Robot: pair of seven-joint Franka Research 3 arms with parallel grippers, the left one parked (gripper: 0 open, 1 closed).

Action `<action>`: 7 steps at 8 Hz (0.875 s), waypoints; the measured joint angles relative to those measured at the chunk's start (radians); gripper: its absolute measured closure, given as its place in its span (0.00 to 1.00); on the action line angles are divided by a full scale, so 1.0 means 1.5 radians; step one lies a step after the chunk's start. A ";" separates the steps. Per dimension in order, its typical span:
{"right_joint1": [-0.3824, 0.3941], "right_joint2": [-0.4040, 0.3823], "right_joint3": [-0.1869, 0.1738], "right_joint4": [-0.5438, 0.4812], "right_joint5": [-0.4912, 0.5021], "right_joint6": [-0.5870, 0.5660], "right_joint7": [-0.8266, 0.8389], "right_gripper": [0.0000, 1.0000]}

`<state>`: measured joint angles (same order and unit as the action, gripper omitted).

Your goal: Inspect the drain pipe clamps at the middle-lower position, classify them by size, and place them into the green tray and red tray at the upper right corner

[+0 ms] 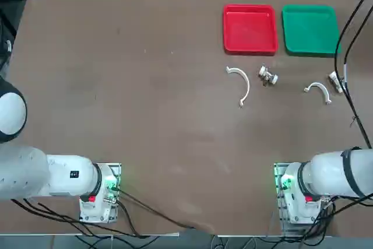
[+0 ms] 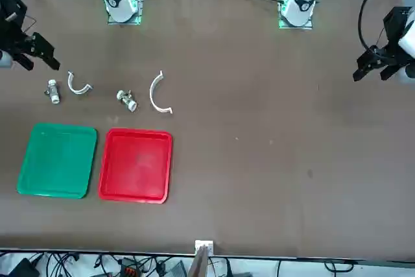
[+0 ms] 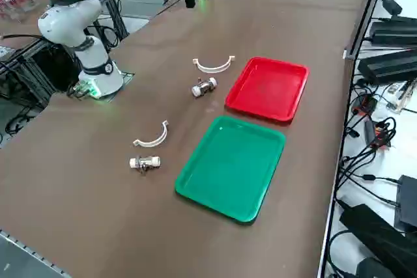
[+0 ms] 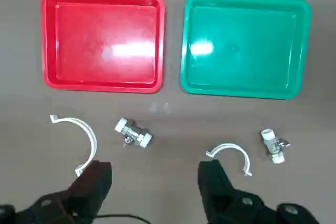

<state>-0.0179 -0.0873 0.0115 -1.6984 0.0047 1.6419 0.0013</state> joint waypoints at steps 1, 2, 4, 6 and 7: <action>-0.001 0.000 0.000 0.001 0.000 0.000 0.000 0.00; -0.001 0.000 0.000 0.004 0.000 -0.001 0.000 0.00; 0.004 0.014 0.004 0.005 0.014 -0.009 0.000 0.00; 0.046 0.059 0.010 -0.038 0.041 0.024 0.000 0.00; 0.082 0.079 0.013 -0.089 0.044 0.085 0.002 0.00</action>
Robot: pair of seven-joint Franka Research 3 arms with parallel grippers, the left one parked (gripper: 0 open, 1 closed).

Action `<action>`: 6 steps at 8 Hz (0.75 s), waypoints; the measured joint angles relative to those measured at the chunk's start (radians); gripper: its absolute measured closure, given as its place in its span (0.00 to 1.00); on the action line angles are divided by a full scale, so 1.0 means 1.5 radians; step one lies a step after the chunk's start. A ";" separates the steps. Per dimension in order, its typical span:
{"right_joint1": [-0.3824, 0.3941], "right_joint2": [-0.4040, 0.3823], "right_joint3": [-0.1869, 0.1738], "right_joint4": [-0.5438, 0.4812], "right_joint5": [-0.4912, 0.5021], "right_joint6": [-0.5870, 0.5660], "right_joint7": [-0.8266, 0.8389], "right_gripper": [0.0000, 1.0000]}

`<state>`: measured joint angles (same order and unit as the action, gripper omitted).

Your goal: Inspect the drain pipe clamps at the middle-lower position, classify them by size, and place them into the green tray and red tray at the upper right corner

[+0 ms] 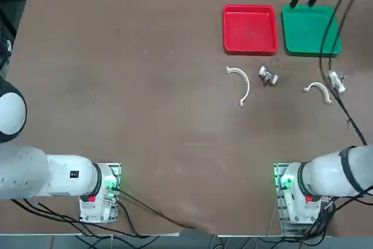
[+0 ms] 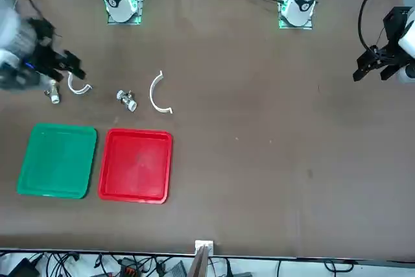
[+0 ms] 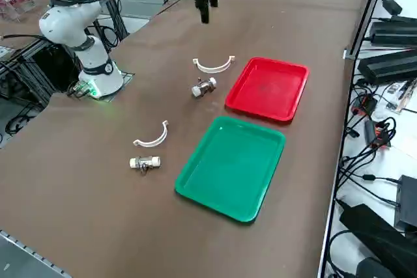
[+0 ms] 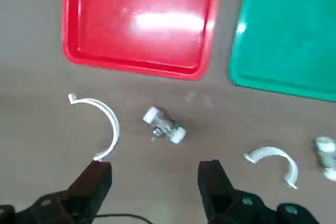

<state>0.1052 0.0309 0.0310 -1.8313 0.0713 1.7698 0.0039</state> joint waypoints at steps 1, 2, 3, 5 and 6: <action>0.041 0.015 0.002 -0.061 0.005 0.074 0.003 0.00; 0.084 0.028 0.004 -0.125 0.009 0.154 0.007 0.00; 0.127 0.042 0.005 -0.186 0.010 0.235 0.011 0.00; 0.183 0.088 0.006 -0.270 0.010 0.352 0.021 0.03; 0.189 0.119 0.005 -0.282 0.010 0.381 0.021 0.06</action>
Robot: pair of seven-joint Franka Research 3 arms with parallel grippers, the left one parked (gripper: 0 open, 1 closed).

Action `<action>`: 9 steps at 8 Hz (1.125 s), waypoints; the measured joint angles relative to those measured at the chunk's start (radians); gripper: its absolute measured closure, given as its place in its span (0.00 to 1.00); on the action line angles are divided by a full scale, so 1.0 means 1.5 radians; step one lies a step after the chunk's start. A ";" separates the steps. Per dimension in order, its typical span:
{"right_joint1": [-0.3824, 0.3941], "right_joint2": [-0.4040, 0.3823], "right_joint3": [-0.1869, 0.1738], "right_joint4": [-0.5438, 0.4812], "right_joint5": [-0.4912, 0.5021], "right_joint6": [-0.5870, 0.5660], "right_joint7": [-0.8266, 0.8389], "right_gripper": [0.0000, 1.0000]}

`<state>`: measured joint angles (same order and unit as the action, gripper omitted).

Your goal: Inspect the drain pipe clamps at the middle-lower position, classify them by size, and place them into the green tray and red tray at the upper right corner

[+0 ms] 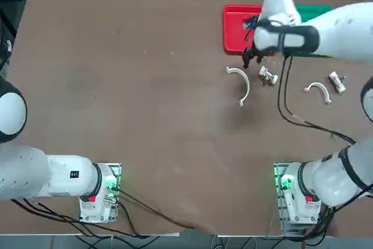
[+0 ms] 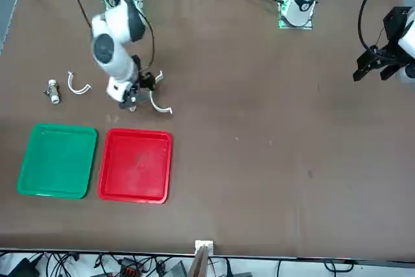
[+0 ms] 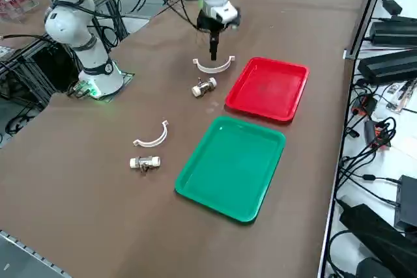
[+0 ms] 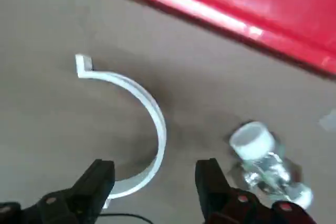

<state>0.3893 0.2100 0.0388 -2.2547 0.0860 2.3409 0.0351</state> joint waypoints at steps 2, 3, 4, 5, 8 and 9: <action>0.005 0.058 0.000 0.000 0.000 0.036 0.000 0.13; 0.007 0.078 0.000 0.000 0.000 0.044 0.000 0.24; 0.008 0.093 -0.001 0.001 0.000 0.053 0.000 0.30; 0.008 0.104 -0.002 0.002 0.000 0.061 0.000 0.50; 0.010 0.107 -0.006 0.014 0.001 0.063 0.043 0.93; 0.012 0.106 -0.006 0.023 0.001 0.065 0.051 0.93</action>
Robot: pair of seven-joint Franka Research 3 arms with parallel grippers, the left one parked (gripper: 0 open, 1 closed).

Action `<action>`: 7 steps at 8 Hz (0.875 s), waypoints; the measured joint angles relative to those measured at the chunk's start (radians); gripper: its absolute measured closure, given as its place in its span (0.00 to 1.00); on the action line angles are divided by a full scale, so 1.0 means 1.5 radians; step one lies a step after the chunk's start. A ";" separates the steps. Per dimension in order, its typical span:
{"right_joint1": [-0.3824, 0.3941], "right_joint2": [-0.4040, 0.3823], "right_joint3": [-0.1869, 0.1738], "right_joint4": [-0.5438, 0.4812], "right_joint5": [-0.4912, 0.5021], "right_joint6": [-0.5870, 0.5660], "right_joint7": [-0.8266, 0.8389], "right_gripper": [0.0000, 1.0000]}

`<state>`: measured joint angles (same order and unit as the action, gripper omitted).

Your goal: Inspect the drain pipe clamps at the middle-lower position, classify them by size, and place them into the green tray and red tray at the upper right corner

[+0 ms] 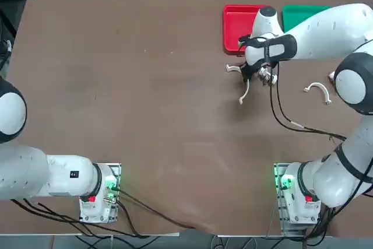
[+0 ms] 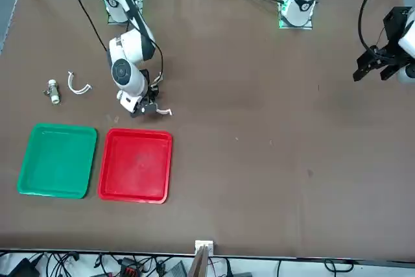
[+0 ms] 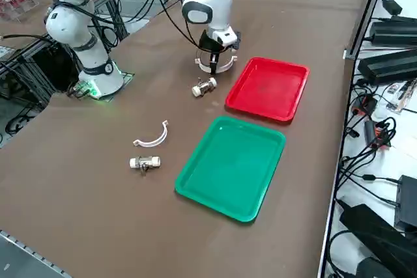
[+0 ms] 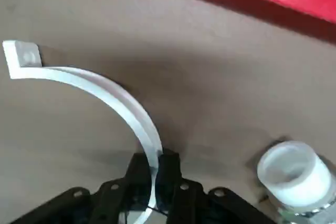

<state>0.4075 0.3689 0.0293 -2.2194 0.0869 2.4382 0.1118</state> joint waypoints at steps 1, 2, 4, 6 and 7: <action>0.000 -0.007 -0.002 0.021 0.000 -0.007 0.006 0.93; -0.005 -0.025 -0.009 0.056 0.001 -0.043 0.025 0.93; -0.048 -0.043 -0.016 0.203 0.001 -0.201 0.060 0.93; -0.112 0.025 -0.020 0.385 0.001 -0.301 0.060 0.93; -0.142 0.092 -0.020 0.459 0.001 -0.305 0.060 0.93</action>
<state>0.1945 0.5068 -0.0006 -1.5303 0.0891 1.9800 0.2024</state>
